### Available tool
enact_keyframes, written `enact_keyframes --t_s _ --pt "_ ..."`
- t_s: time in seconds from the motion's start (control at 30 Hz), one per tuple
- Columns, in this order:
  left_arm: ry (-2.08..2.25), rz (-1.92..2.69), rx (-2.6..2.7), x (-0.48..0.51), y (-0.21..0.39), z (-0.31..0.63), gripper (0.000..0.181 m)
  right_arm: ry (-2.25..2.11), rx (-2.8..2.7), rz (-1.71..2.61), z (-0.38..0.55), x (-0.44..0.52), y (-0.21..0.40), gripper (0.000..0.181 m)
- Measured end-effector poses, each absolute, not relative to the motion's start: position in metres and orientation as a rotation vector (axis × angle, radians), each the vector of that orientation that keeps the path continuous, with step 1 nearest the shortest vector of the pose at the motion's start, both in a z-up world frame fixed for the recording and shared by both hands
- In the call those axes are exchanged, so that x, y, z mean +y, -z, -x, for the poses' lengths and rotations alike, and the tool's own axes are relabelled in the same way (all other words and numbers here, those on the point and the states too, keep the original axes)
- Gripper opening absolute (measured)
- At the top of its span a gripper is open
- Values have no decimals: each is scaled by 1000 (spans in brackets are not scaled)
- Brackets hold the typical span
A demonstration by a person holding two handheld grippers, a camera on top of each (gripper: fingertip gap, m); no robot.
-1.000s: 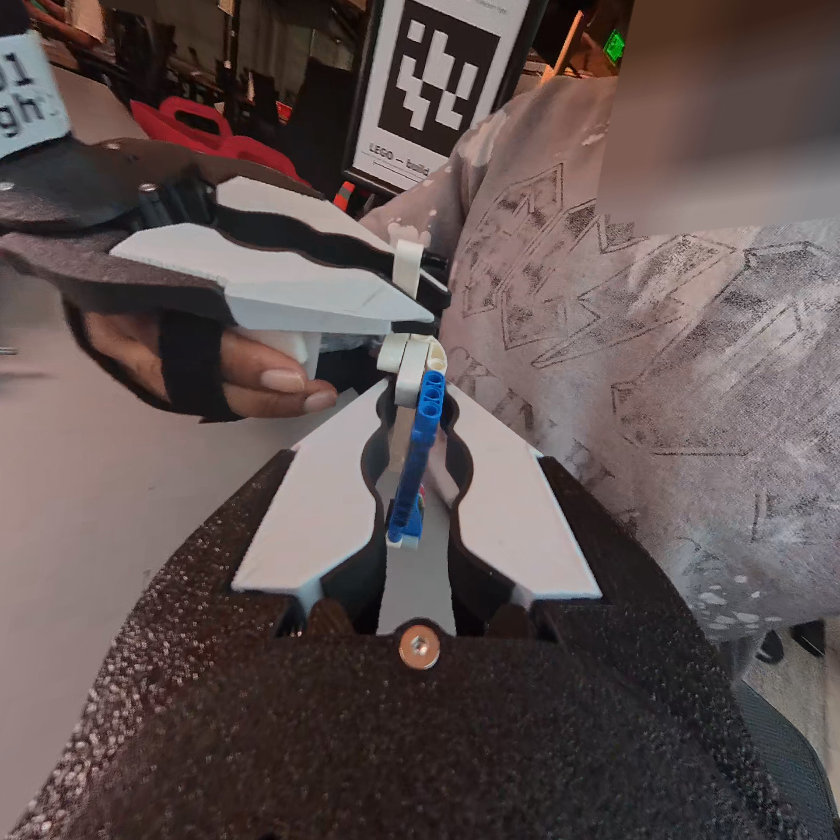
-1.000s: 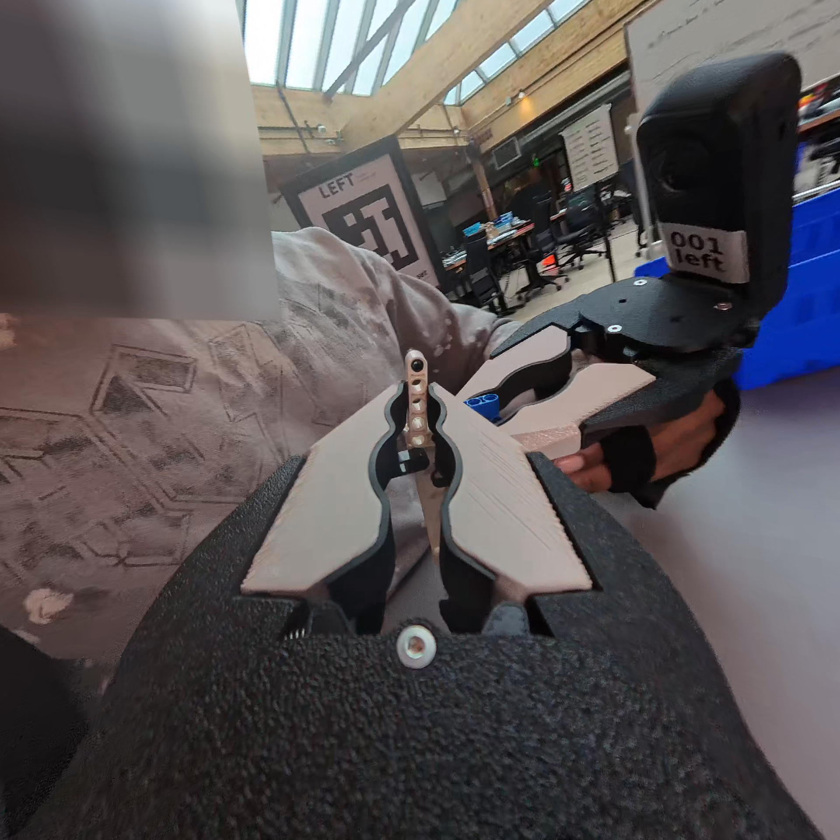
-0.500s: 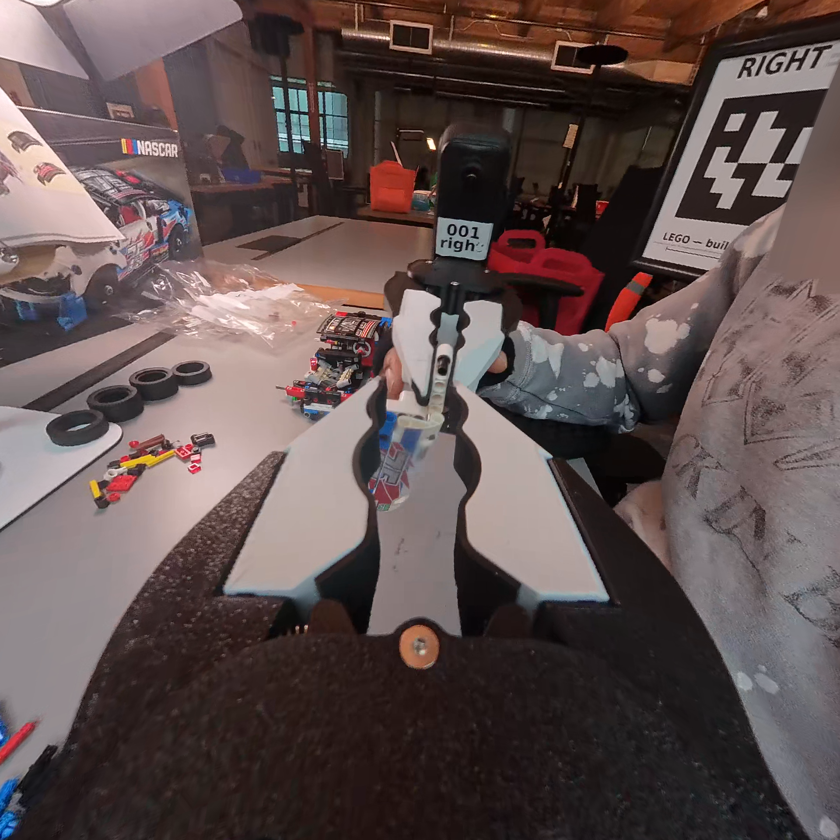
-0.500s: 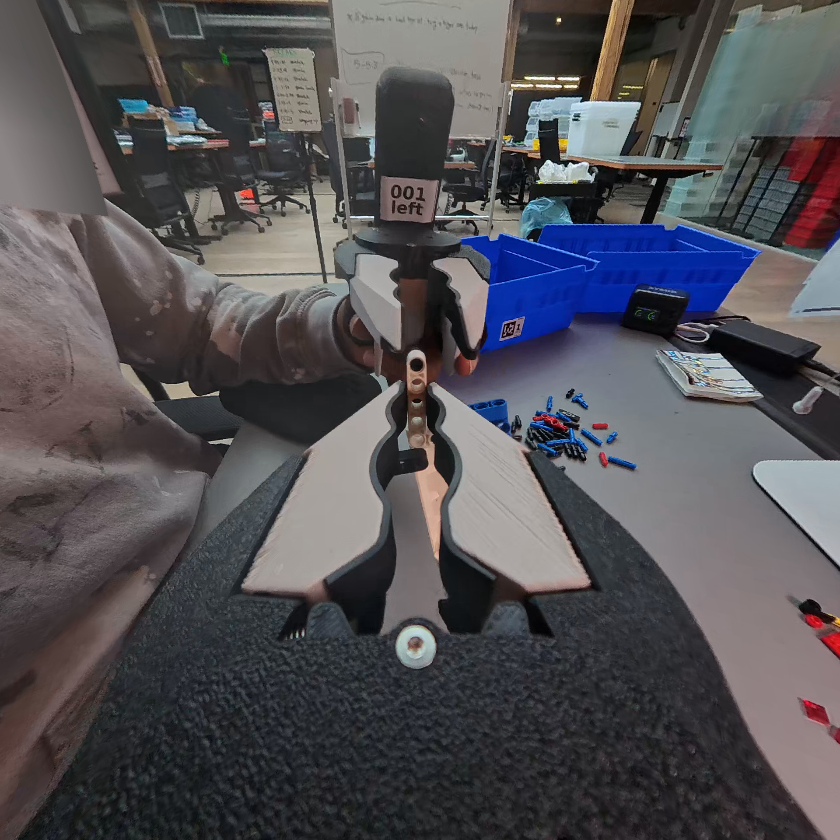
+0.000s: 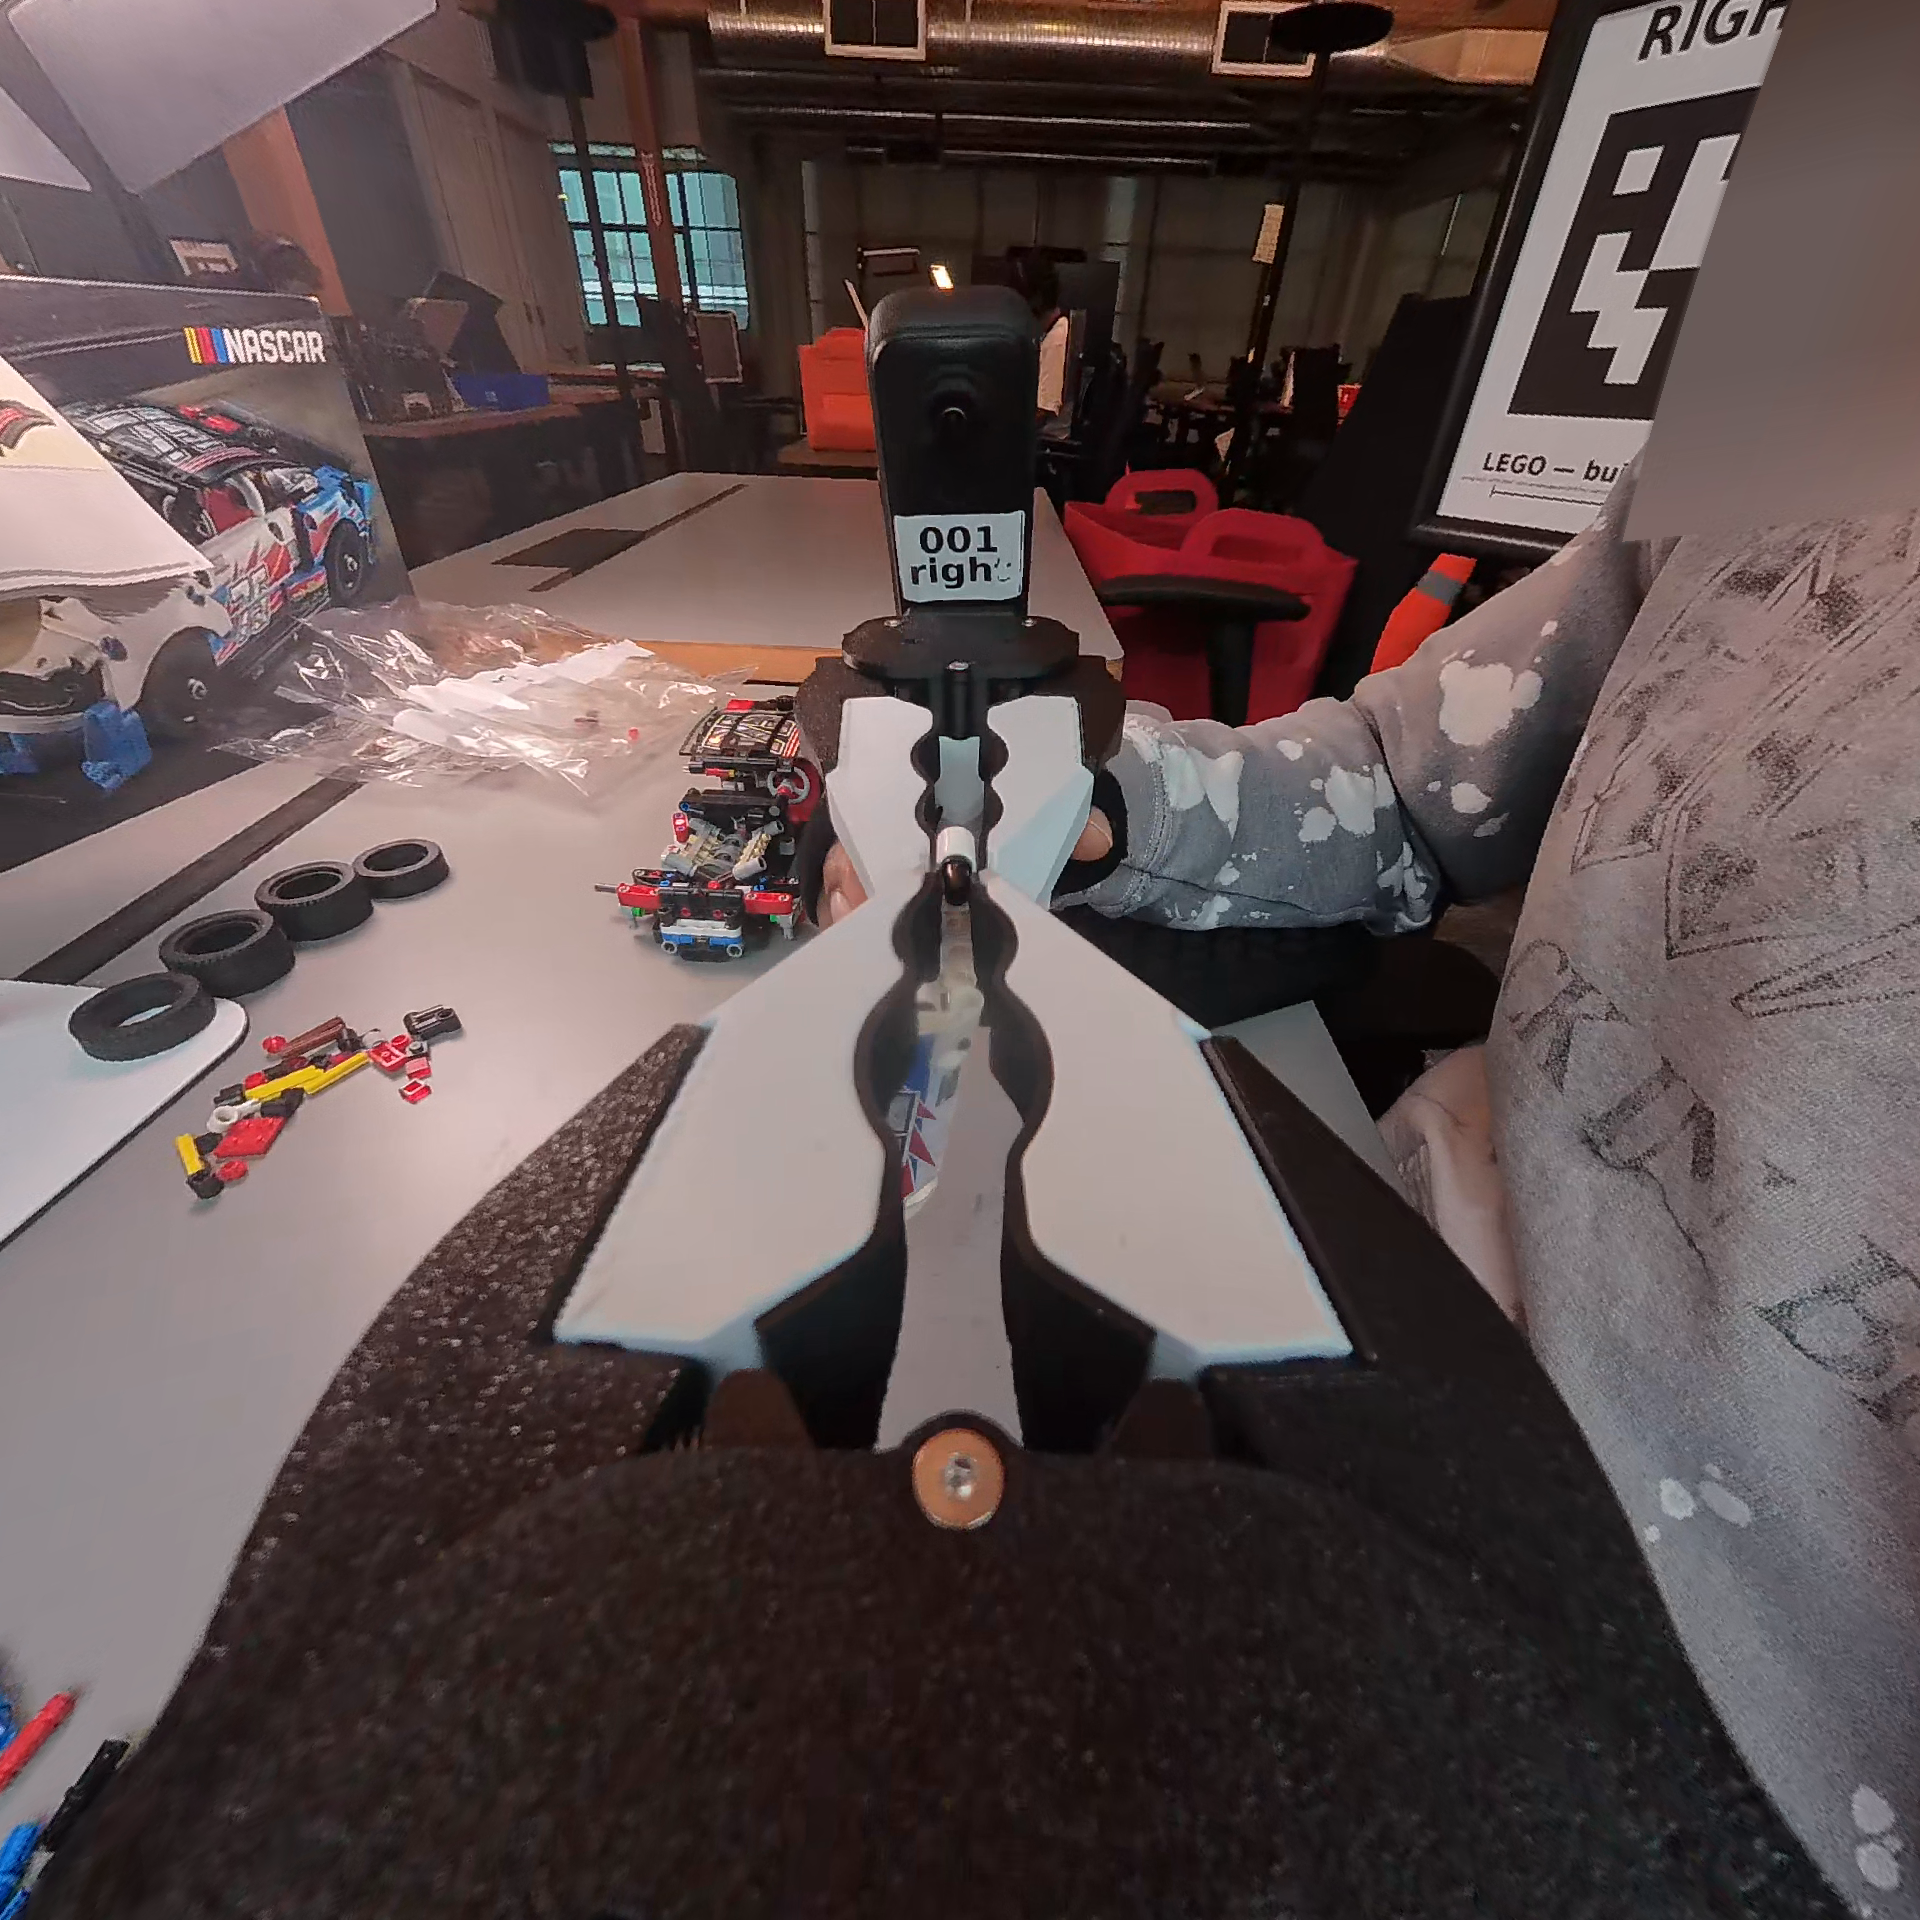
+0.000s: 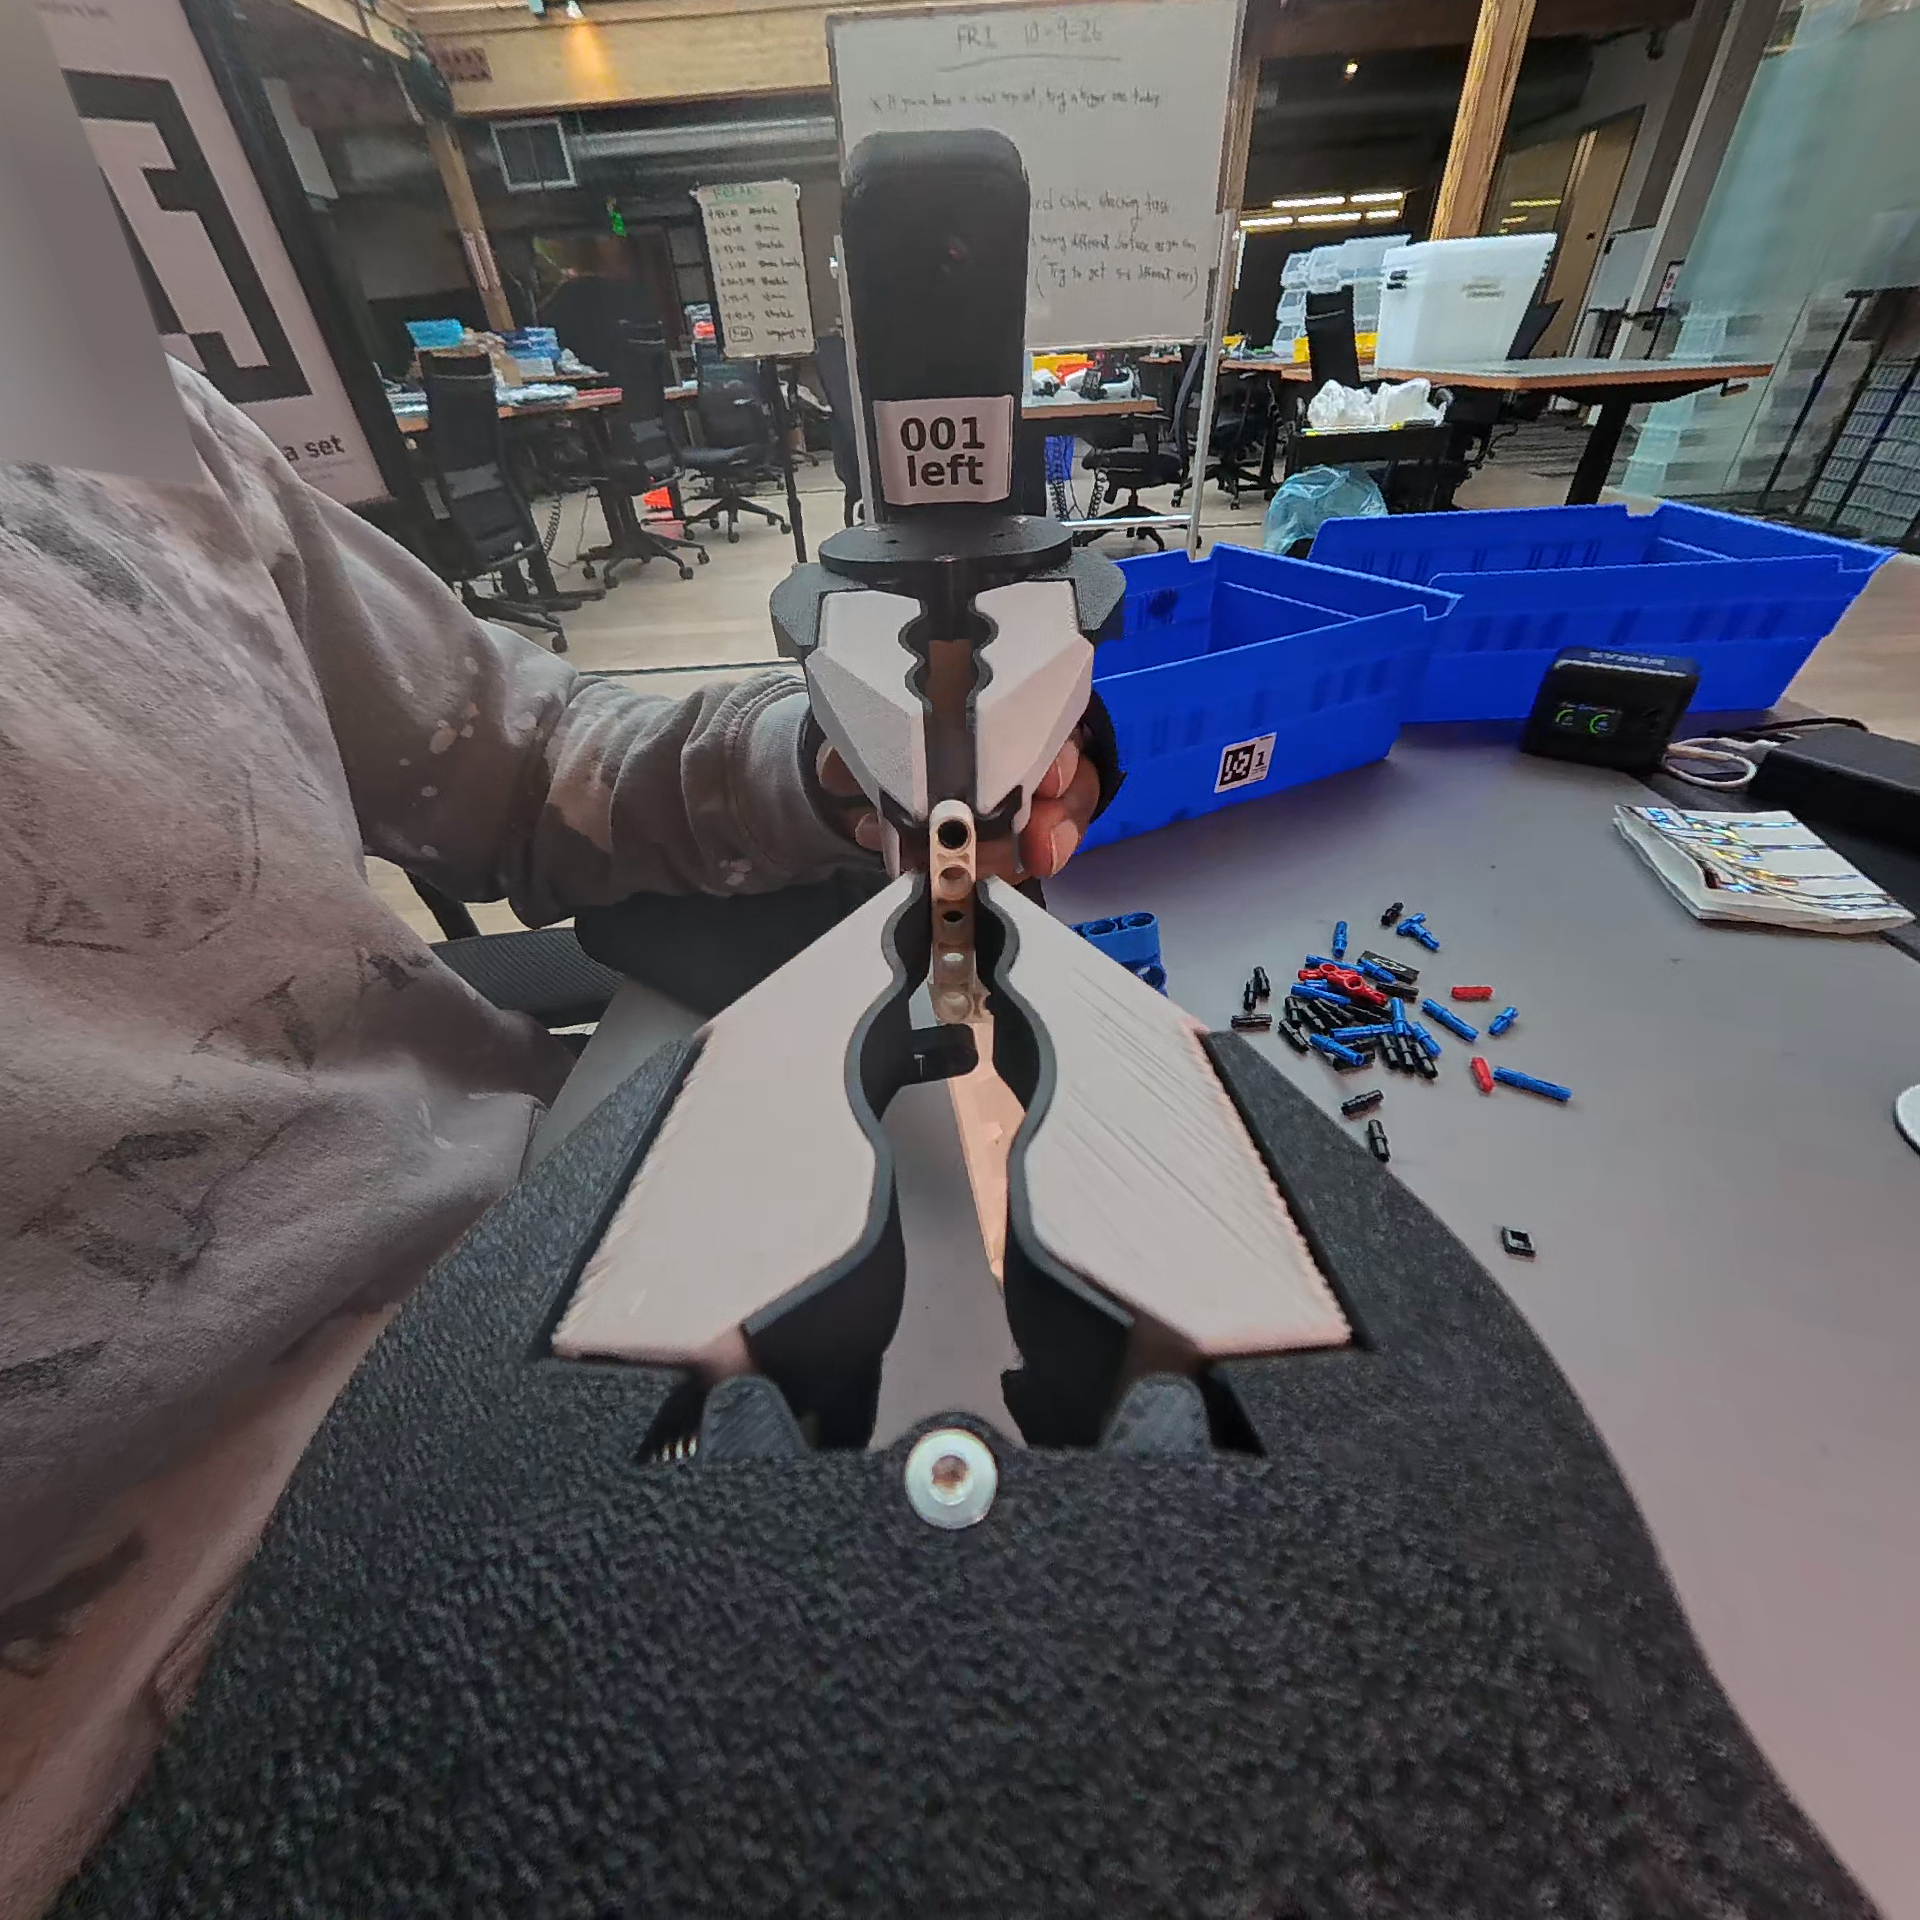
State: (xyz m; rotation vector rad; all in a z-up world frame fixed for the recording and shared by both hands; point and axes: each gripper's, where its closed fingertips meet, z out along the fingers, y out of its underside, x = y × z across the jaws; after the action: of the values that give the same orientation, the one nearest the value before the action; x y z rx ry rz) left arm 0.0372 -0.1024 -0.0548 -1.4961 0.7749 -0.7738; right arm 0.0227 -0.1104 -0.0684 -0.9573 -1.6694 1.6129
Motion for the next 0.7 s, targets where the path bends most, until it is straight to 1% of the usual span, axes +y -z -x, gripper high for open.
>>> enact_keyframes --t_s 0.33,0.43,0.5,0.7 --pt "812 1525 764 -103 57 -38 2 -1554 -1693 926 -24 -111 70 8" --pt "807 1555 793 -104 62 -38 1 -1545 -1706 899 -26 -115 70 14" --pt "823 1566 800 -106 64 -39 1 -1523 -1722 897 -26 -115 72 10" --pt "785 1601 818 -107 65 -38 2 -1533 -1718 875 -27 -112 71 7"
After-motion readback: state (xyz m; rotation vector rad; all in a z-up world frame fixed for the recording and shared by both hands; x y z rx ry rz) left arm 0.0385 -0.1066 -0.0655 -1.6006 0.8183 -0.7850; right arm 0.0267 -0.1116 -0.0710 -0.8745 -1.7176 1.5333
